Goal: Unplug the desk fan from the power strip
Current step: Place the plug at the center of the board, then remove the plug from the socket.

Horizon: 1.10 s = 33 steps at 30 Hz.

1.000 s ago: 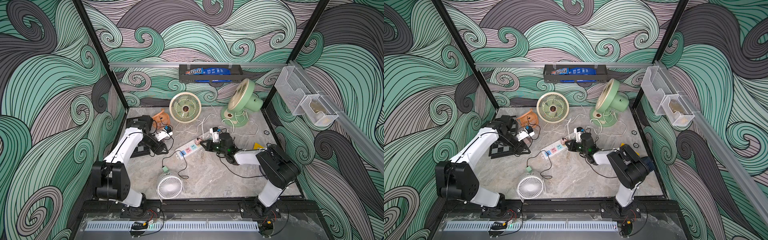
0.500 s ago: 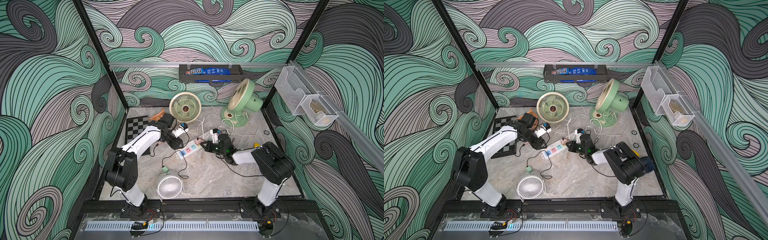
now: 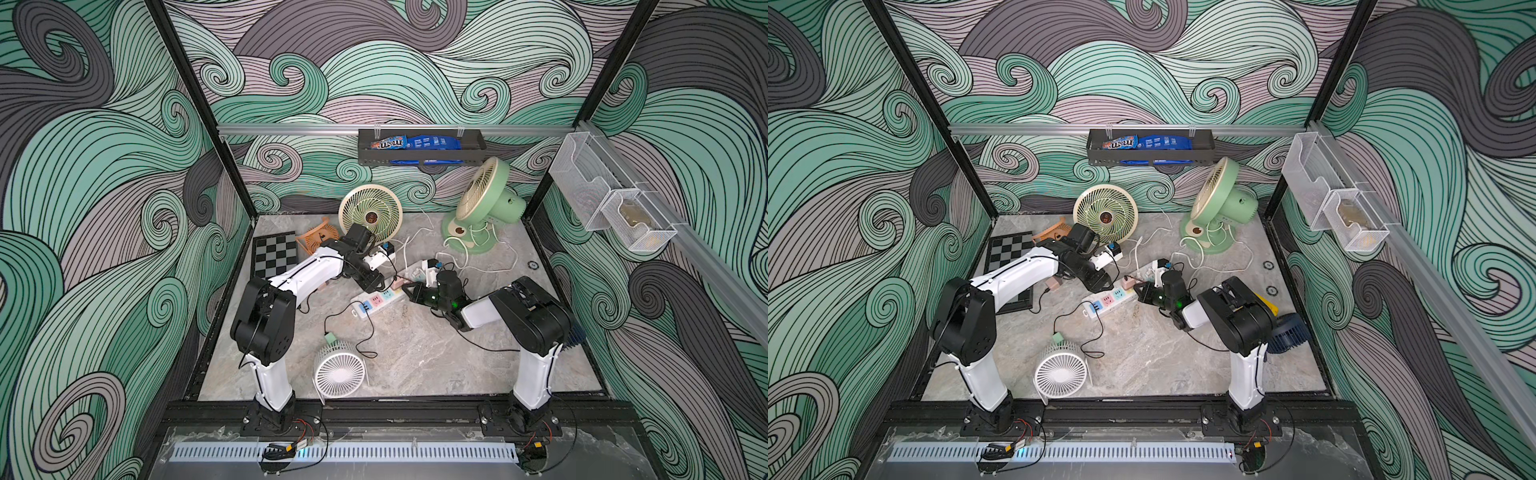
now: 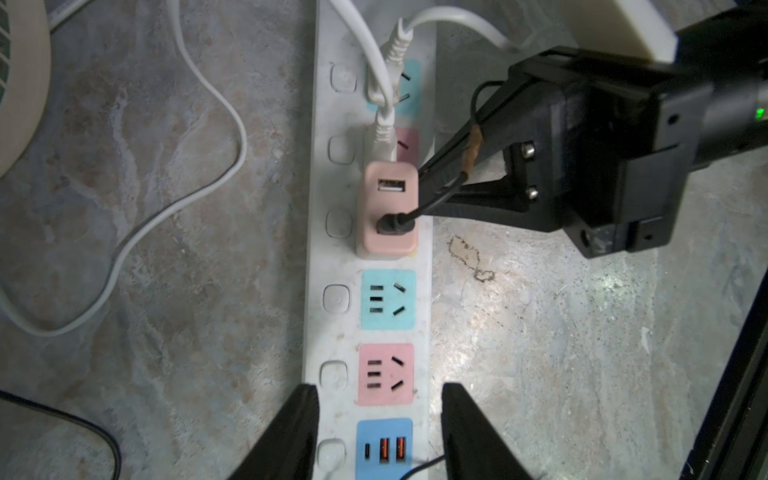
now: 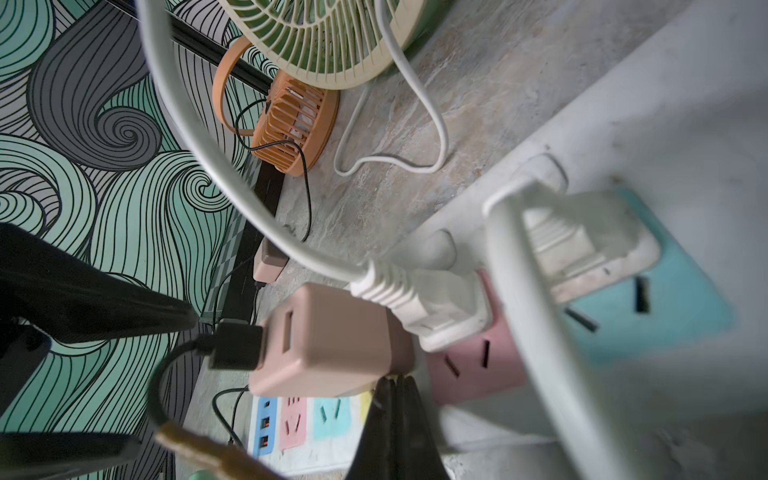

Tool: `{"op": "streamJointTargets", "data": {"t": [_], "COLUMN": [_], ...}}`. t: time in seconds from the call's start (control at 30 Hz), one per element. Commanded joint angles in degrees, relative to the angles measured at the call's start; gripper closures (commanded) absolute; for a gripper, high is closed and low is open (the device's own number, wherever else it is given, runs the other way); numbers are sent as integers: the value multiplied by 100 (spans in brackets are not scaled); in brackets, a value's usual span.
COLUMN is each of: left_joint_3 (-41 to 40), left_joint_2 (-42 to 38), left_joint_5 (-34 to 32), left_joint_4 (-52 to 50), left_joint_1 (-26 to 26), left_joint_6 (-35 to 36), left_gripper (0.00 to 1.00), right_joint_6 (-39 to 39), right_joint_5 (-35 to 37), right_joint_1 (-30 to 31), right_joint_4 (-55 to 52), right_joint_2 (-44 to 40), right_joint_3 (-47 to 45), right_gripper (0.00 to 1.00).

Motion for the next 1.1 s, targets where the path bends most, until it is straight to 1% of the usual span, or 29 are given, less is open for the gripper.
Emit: {"op": "streamJointTargets", "data": {"t": [0.0,0.17,0.4,0.73,0.97,1.07], "left_joint_3": [284,411,695,1211,1326,1336], "left_joint_2": [212,419,707,1145,1304,1337], "left_joint_5": [-247,-602,-743,-1038,-1059,-1066], "left_joint_4": [47,172,170,-32,-64,-60], "left_joint_1": [-127,-318,-527,-771,-853,-868], "left_joint_6": [-134,-119,-138,-104,-128,-132], "left_gripper": [50,50,50,53,61,68], "right_joint_6": [94,163,236,309,349,378], "right_joint_5": [151,180,169,132,104,103], "right_joint_1": [-60,-70,-69,-67,-60,-64], "right_joint_4": [-33,-50,10,113,136,155], "right_joint_2": [92,73,64,94,116,133], "right_joint_3": [-86,-146,-218,-237,-245,-250], "right_gripper": [98,98,98,98,97,97]}}
